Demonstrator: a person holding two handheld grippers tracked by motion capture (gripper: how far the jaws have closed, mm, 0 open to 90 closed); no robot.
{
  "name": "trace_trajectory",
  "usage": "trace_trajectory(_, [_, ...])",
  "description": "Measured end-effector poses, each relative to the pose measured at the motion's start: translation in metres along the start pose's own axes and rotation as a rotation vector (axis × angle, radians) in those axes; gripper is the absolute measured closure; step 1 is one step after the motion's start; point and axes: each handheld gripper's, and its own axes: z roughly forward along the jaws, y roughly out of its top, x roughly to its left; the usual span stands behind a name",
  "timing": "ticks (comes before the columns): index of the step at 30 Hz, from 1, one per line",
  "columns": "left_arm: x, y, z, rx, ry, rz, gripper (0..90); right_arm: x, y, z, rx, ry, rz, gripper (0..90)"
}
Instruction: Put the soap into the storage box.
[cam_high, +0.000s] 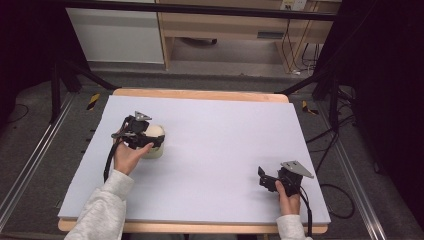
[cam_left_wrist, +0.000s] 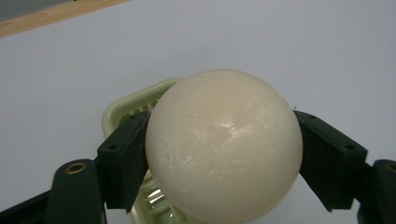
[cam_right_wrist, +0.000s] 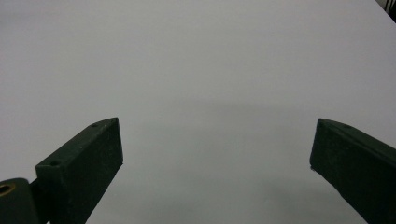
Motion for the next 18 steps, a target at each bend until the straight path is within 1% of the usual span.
trace_trajectory(3, [0.004, 0.001, 0.002, -0.003, 0.001, -0.005, 24.1, 0.000, 0.000, 0.000, 0.001, -0.001, -0.001, 3.0])
trace_trajectory(5, [0.006, 0.001, 0.004, -0.007, 0.001, -0.022, 24.1, 0.000, 0.000, 0.000, 0.001, 0.000, 0.000, 3.0])
trace_trajectory(9, [0.011, 0.000, 0.009, 0.015, 0.009, -0.025, 24.1, 0.000, 0.000, 0.000, 0.001, -0.001, -0.002, 3.0])
trace_trajectory(18, [0.019, -0.004, 0.021, 0.034, 0.023, -0.047, 24.1, 0.000, 0.000, 0.000, 0.001, -0.001, -0.001, 3.0])
